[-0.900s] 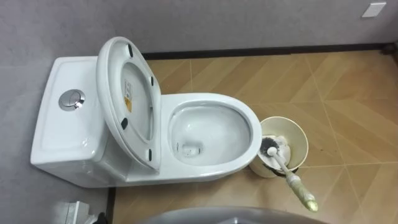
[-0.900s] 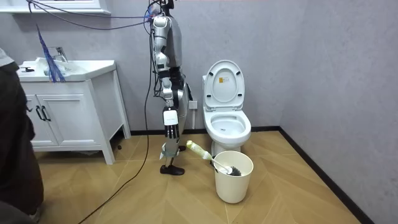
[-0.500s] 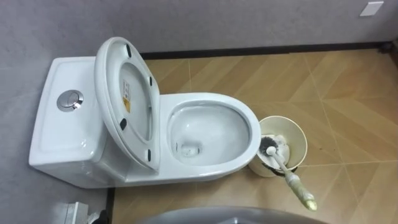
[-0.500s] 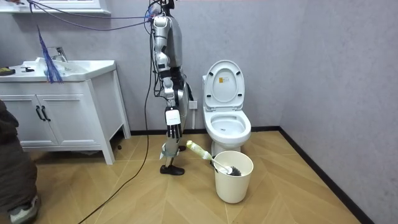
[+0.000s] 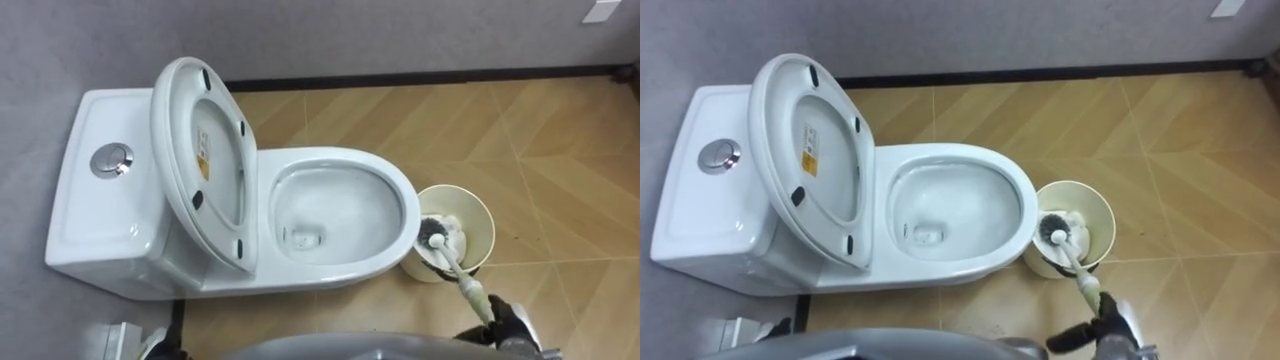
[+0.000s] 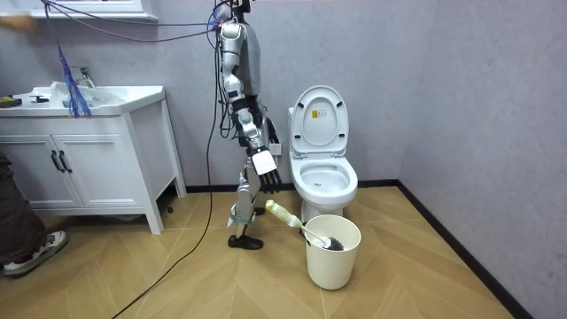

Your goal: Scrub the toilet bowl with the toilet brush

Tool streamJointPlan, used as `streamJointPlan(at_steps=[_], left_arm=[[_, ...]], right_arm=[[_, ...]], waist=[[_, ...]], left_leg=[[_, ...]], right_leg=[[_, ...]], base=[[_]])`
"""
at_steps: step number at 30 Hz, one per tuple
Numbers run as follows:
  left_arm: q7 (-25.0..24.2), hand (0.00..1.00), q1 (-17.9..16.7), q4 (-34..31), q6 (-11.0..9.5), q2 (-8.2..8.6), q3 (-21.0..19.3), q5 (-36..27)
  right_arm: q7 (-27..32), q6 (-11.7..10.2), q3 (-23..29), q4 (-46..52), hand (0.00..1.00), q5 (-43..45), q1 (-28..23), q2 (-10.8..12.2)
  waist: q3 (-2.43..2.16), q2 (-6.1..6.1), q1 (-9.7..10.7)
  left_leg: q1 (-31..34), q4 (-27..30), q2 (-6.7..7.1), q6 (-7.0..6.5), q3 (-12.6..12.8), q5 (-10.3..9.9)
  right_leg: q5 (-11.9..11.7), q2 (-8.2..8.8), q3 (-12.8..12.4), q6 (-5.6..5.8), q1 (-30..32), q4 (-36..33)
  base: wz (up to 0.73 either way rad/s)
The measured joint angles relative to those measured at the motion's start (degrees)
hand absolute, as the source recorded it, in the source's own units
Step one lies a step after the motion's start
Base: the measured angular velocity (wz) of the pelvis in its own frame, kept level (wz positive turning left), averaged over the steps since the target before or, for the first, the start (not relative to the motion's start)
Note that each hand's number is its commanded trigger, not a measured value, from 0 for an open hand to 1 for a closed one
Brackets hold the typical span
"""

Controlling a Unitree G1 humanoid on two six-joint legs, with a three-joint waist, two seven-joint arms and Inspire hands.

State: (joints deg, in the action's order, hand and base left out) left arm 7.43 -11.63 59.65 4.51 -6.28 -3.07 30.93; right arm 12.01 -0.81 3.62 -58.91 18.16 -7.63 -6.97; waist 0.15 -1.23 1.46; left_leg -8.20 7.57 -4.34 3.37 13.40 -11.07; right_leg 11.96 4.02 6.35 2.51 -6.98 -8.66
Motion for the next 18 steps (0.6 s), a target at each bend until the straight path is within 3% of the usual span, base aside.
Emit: streamJointPlan(at_steps=[5, 12, 18], left_arm=[[0.01, 0.00, 0.11, -0.02, -1.37, -0.13, -0.04, -1.16], [0.01, 0.00, 1.27, -0.12, -4.87, -1.90, -0.99, -2.12], [0.01, 0.00, 2.31, -0.12, -4.91, -2.37, -1.23, -2.12]], right_arm=[[3.88, -3.15, -0.26, 4.22, 0.00, -0.36, 1.15, 0.02], [9.00, -6.03, 0.10, 10.75, 0.00, -0.92, 2.55, -0.09], [13.31, -6.60, 0.17, 7.65, 0.00, -5.42, 5.13, -0.32]], waist=[[-0.02, 0.11, -0.51], [-0.18, -0.25, -0.17], [-0.19, -0.36, -0.30]], left_leg=[[0.07, 0.00, -0.01, 0.00, 0.00, 0.00], [1.86, 0.06, -0.02, 0.00, -1.03, 0.00], [3.94, 0.28, -0.01, -0.02, -1.27, 0.02]], right_leg=[[0.00, -0.02, 0.13, 0.00, 0.00, 0.03], [-0.08, 0.02, 1.55, -0.06, 1.06, -0.12], [-0.54, 0.05, 1.86, -0.06, 2.46, -0.15]], base=[[0.00], [0.08], [0.04]])
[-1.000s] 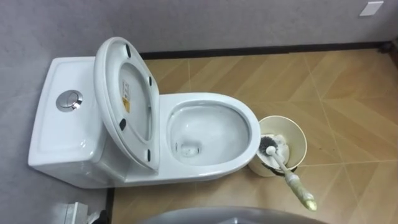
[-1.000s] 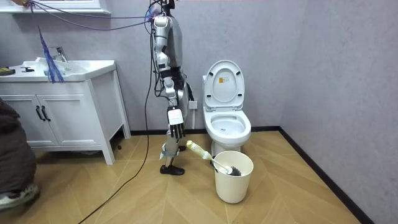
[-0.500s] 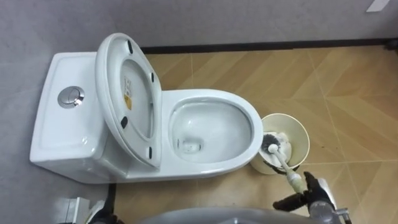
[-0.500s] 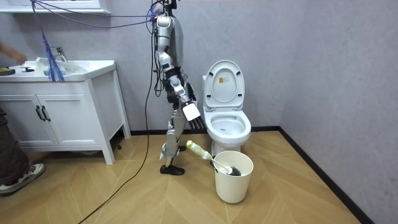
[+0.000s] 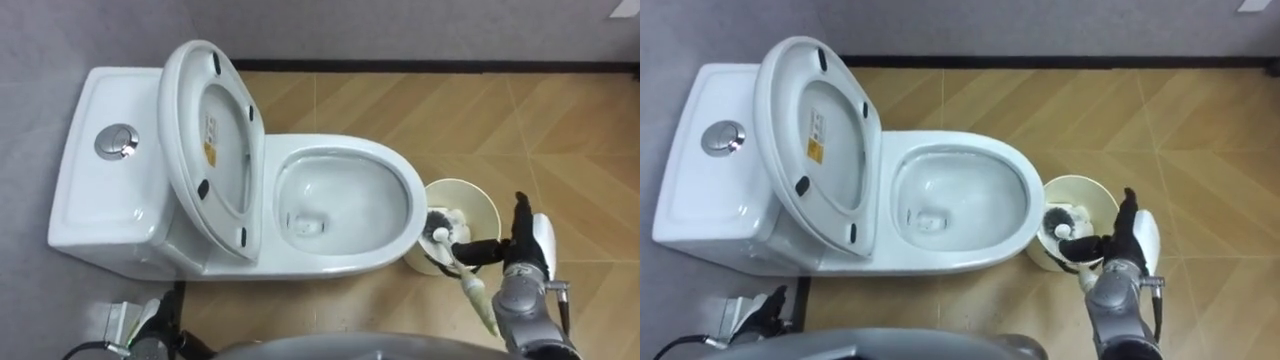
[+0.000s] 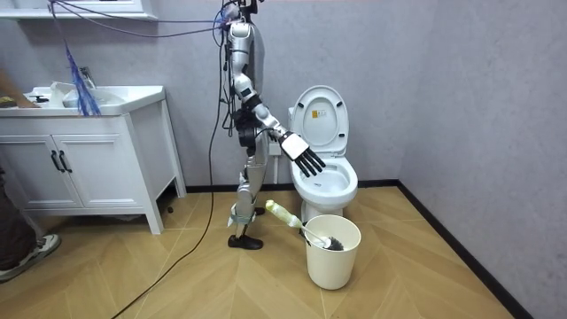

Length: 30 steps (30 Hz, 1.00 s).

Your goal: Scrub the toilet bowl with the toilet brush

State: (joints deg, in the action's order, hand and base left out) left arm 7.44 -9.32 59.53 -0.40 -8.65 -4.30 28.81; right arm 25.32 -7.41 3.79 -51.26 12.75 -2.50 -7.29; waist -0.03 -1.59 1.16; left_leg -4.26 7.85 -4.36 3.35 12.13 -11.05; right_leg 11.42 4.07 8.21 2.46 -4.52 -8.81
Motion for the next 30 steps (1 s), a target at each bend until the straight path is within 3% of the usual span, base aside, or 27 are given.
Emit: streamJointPlan(at_steps=[5, 11, 13, 14, 15, 17, 20, 22, 25, 28, 30], left_arm=[[0.00, 0.00, 3.10, 0.14, -1.14, -0.23, 0.28, -2.03], [0.00, 0.00, 8.83, 0.37, -1.77, -0.19, 1.78, -2.43], [0.00, 0.00, 11.79, 1.04, -2.43, -0.04, 3.60, -3.40], [0.00, 0.00, 13.56, 1.19, -2.65, 0.00, 4.60, -4.30], [0.00, 0.00, 14.37, 1.28, -2.71, 0.07, 4.78, -4.69], [0.02, 0.00, 16.71, 1.37, -2.69, 0.41, 5.99, -6.30], [0.03, 0.00, 20.24, 1.40, -2.52, 1.16, 9.24, -9.47], [0.05, 0.00, 23.17, 1.30, -2.53, 1.37, 11.04, -12.71], [0.72, 0.00, 26.13, -0.31, -2.48, 1.30, 13.11, -16.31], [1.00, 0.00, 26.67, -4.47, -2.32, 0.81, 16.45, -20.01], [1.00, 0.00, 27.16, -6.49, -2.14, 0.80, 17.71, -21.58]], right_arm=[[2.85, -0.40, -0.10, -5.75, 0.00, -2.77, 3.20, 0.01], [4.38, -0.78, -0.32, -16.18, 0.00, -6.34, 10.38, -0.17], [4.70, -0.81, -0.48, -19.22, 0.00, -6.48, 13.18, -0.93], [4.72, -0.82, -1.12, -20.63, 0.00, -6.91, 14.63, -1.54], [4.68, -0.83, -1.33, -21.37, 0.00, -7.09, 15.47, -1.79], [4.68, -0.71, -1.42, -22.87, 0.00, -8.87, 18.01, -2.37], [3.72, -0.45, -1.48, -24.79, 0.00, -11.67, 21.96, -3.67], [3.26, 0.16, -1.46, -25.32, 0.00, -13.60, 23.67, -5.71], [3.26, 1.34, -1.69, -25.29, 0.00, -15.48, 26.06, -8.80], [3.30, 2.78, -4.29, -25.09, 0.00, -16.27, 28.22, -11.29], [3.43, 3.77, -5.47, -24.81, 0.00, -16.81, 29.76, -11.71]], waist=[[0.34, 0.45, -0.04], [0.74, 0.95, -0.46], [1.05, 1.00, -1.48], [1.58, 0.94, -1.82], [1.83, 0.95, -1.88], [2.01, 0.94, -2.07], [2.50, 0.83, -2.62], [3.34, 0.53, -3.15], [3.64, 0.41, -3.25], [3.89, 0.59, -3.29], [3.92, 0.58, -3.37]], left_leg=[[5.36, 1.65, -0.01, -0.27, -1.50, 0.20], [13.33, 4.25, -0.01, -0.62, -3.60, 0.79], [17.34, 6.67, -0.03, -0.69, -4.18, 0.79], [19.59, 8.08, -0.03, -0.70, -4.56, 0.78], [20.62, 8.62, -0.04, -0.70, -4.63, 0.78], [24.42, 10.54, -0.07, -0.73, -4.77, 0.77], [29.50, 13.32, 0.09, -0.93, -4.75, 0.67], [33.94, 16.91, 0.26, -1.87, -4.79, 0.14], [41.80, 23.21, 0.71, -3.10, -4.77, -0.67], [48.90, 28.38, 0.87, -3.90, -4.78, -1.20], [52.60, 30.71, 0.80, -4.48, -4.83, -1.59]], right_leg=[[-0.67, 0.17, 1.76, -0.10, 3.95, -0.11], [-0.99, 0.54, 3.35, -0.29, 11.09, -2.65], [-0.99, 0.89, 3.34, -0.29, 15.16, -4.97], [-0.99, 1.06, 3.35, -0.29, 17.07, -6.01], [-0.99, 1.10, 3.36, -0.29, 17.99, -6.44], [-0.92, 1.44, 3.26, -0.30, 21.77, -8.64], [-0.71, 2.53, 3.53, -0.31, 28.32, -14.24], [-0.03, 3.58, 3.54, -0.50, 33.24, -19.30], [1.73, 5.28, 3.56, -0.53, 40.45, -25.36], [2.94, 6.15, 2.94, -0.43, 46.81, -29.39], [3.62, 6.55, 2.95, -0.65, 50.22, -31.46]], base=[[0.14], [0.13], [0.00], [0.00], [0.11], [0.04], [-0.02], [0.14], [0.19], [0.07], [0.03]])
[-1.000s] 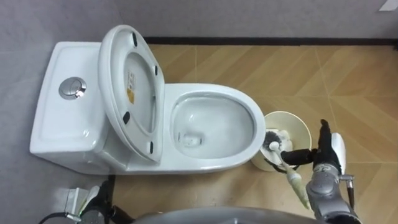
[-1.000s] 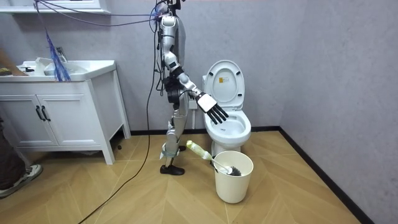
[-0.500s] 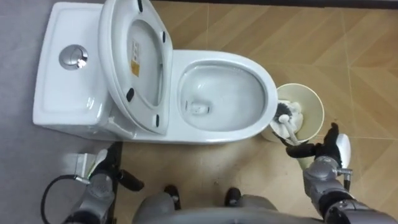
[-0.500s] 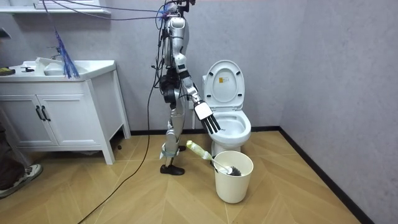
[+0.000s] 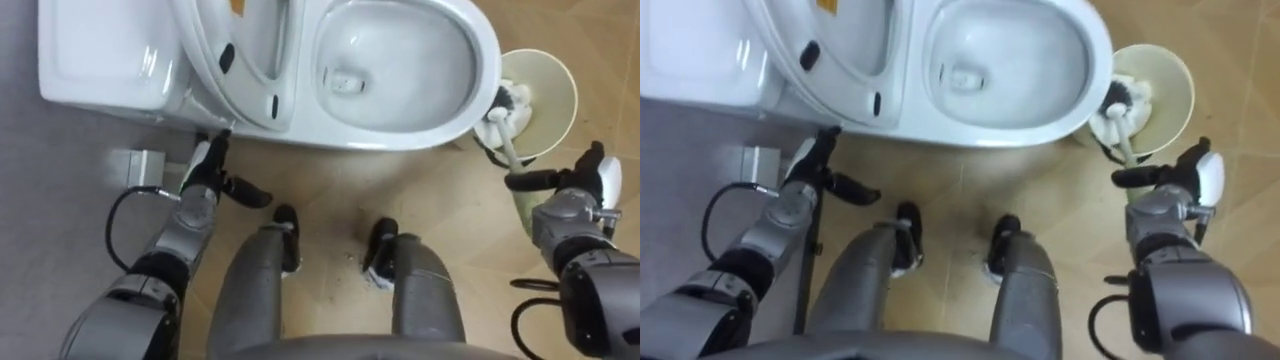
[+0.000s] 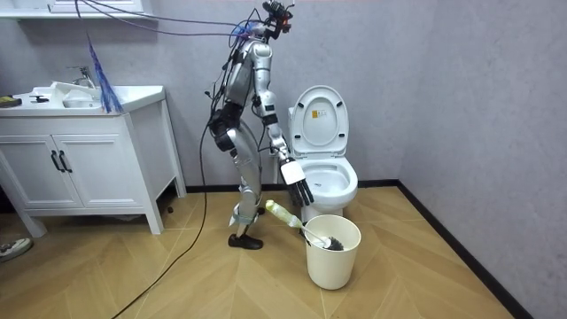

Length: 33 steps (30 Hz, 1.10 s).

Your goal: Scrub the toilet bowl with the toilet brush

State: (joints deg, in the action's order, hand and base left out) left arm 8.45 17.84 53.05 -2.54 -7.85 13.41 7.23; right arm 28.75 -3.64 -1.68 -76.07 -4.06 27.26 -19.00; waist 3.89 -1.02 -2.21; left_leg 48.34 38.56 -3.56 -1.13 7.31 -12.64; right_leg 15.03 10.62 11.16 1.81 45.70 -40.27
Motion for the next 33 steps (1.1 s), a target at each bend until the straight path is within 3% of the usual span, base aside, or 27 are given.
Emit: streamJointPlan(at_steps=[4, 10, 14, 21, 27, 33], left_arm=[[-0.01, 0.00, 0.48, -5.38, 0.03, -0.08, 2.70, -3.21], [-0.26, 0.00, -0.23, -7.14, 0.62, -0.76, 3.70, -5.52], [-0.25, 0.00, -0.60, -8.45, 0.94, -1.34, 5.29, -6.03], [-0.40, 0.00, -0.72, -12.60, 0.93, -1.93, 8.34, -7.75], [-0.62, 0.00, -1.42, -12.69, 0.94, -2.07, 10.66, -7.82], [-1.53, 0.00, -2.38, -14.23, 1.01, -2.12, 11.69, -7.76]], right_arm=[[0.74, 1.53, -0.49, -0.13, 0.00, 0.74, 1.90, -2.05], [1.21, 2.15, -2.54, 0.00, 0.00, 0.57, 1.44, -4.07], [1.14, 2.39, -5.02, 0.03, 0.00, -0.10, 1.16, -4.72], [-0.94, 1.73, -8.44, 0.02, 0.00, -2.88, 1.63, -5.79], [-2.77, 1.89, -12.74, -0.30, 0.00, -6.90, 1.28, -5.99], [-3.31, 1.89, -12.90, -0.74, 0.00, -6.85, 0.47, -6.04]], waist=[[0.41, 0.76, -0.52], [0.34, 0.89, -1.29], [0.32, 0.91, -1.24], [0.24, 0.97, -1.23], [0.09, 1.24, -1.42], [0.11, 1.71, -2.73]], left_leg=[[8.20, 7.07, 0.20, -1.15, 0.01, -2.01], [14.30, 12.43, 0.33, -1.58, 0.62, -2.06], [16.73, 13.80, 0.36, -1.65, 0.61, -1.64], [21.82, 17.33, 0.27, -1.58, 0.48, -1.68], [22.10, 17.61, 0.29, -1.03, 0.58, -1.95], [22.17, 19.95, 0.26, -0.75, 0.56, -3.38]], right_leg=[[2.76, 2.13, -0.40, -0.49, 8.53, -8.82], [4.27, 4.32, -1.63, -0.80, 15.73, -15.88], [4.08, 4.48, -1.95, -0.81, 18.36, -17.71], [5.24, 5.31, -1.92, -2.62, 23.68, -22.44], [5.82, 5.27, -1.90, -3.28, 24.26, -23.26], [7.64, 5.82, -2.31, -3.43, 24.49, -25.92]], base=[[0.15], [0.03], [0.06], [0.07], [0.00], [0.01]])
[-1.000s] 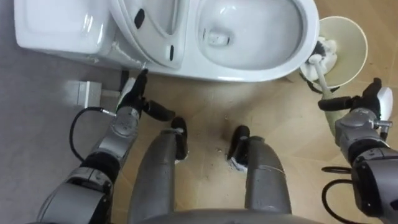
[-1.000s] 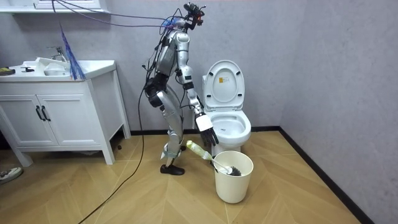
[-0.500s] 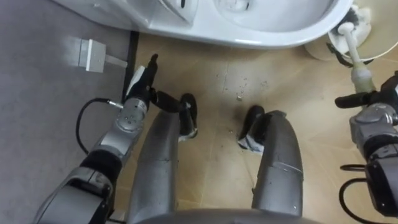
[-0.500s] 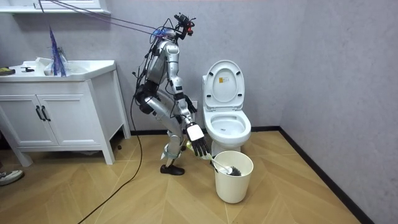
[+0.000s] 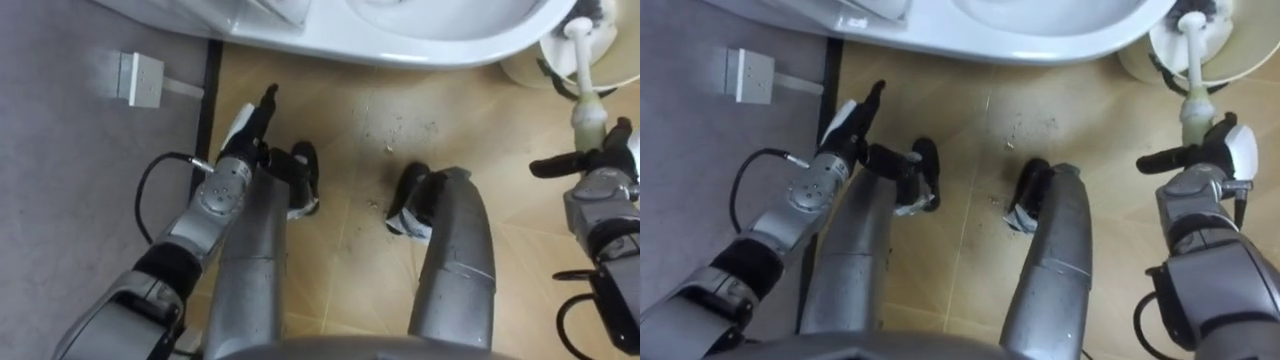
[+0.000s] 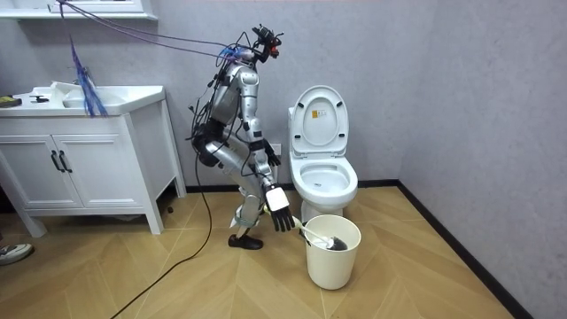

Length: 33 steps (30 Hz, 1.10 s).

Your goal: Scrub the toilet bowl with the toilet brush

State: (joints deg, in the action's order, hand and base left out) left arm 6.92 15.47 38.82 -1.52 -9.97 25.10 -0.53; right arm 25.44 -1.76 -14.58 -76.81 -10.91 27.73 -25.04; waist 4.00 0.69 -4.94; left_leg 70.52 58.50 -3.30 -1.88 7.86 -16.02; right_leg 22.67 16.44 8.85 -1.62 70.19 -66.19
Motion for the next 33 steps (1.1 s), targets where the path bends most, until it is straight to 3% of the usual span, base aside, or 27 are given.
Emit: streamJointPlan(at_steps=[1, 2, 3, 4, 22, 33], left_arm=[[-0.04, 0.00, -0.08, -0.01, 0.00, -0.04, -0.02, -0.05], [-0.06, 0.00, -0.08, -0.01, 0.00, -0.04, -0.02, -0.03], [-0.07, 0.00, -0.18, -0.02, 0.00, -0.07, -0.05, -0.02], [-0.07, 0.00, -0.36, -0.02, 0.00, -0.15, -0.04, -0.01], [-0.09, 0.00, -3.11, -2.10, -0.03, -0.29, -0.04, -0.08], [-0.08, 0.00, -5.08, -1.77, -0.83, -0.91, 0.01, -0.06]], right_arm=[[-0.08, -0.03, 0.00, 0.01, 0.18, 0.00, -0.16, 0.00], [-0.11, -0.09, 0.00, 0.01, 0.69, -0.01, -0.19, -0.03], [-0.14, -0.10, -0.04, -0.05, 0.94, 0.00, -0.39, -0.03], [-0.24, -0.18, -0.24, 0.02, 1.00, 0.00, -0.49, -0.05], [-0.43, -0.15, -0.49, 0.22, 1.00, -0.08, -0.85, -1.61], [-0.65, -0.31, -0.51, -0.70, 1.00, -2.82, -2.11, -1.17]], waist=[[-0.03, 0.06, -0.09], [-0.05, 0.10, -0.10], [-0.06, 0.13, -0.30], [-0.07, 0.16, -0.30], [-0.09, 0.10, 0.50], [-0.14, 0.01, 1.86]], left_leg=[[0.00, 0.26, 0.02, 0.02, 0.00, -0.14], [0.02, 0.42, 0.03, 0.00, 0.00, -0.21], [0.10, 0.84, 0.01, 0.07, -0.01, -0.44], [0.22, 1.40, 0.02, 0.08, -0.01, -0.80], [1.12, 3.18, -0.01, -0.19, -0.10, -1.40], [-2.78, 2.12, -0.26, -0.08, -0.13, -1.49]], right_leg=[[0.38, 0.35, -0.08, 0.01, 0.06, -0.55], [0.61, 0.42, -0.11, 0.03, 0.09, -0.81], [0.79, 0.43, -0.14, -0.03, 0.17, -1.10], [1.11, 0.46, -0.25, 0.00, 0.26, -1.70], [1.74, 1.17, -0.25, 0.19, 0.78, -3.16], [1.70, 0.19, 0.22, 0.20, -3.26, -1.61]], base=[[0.10], [0.08], [0.04], [0.00], [0.01], [-0.02]])
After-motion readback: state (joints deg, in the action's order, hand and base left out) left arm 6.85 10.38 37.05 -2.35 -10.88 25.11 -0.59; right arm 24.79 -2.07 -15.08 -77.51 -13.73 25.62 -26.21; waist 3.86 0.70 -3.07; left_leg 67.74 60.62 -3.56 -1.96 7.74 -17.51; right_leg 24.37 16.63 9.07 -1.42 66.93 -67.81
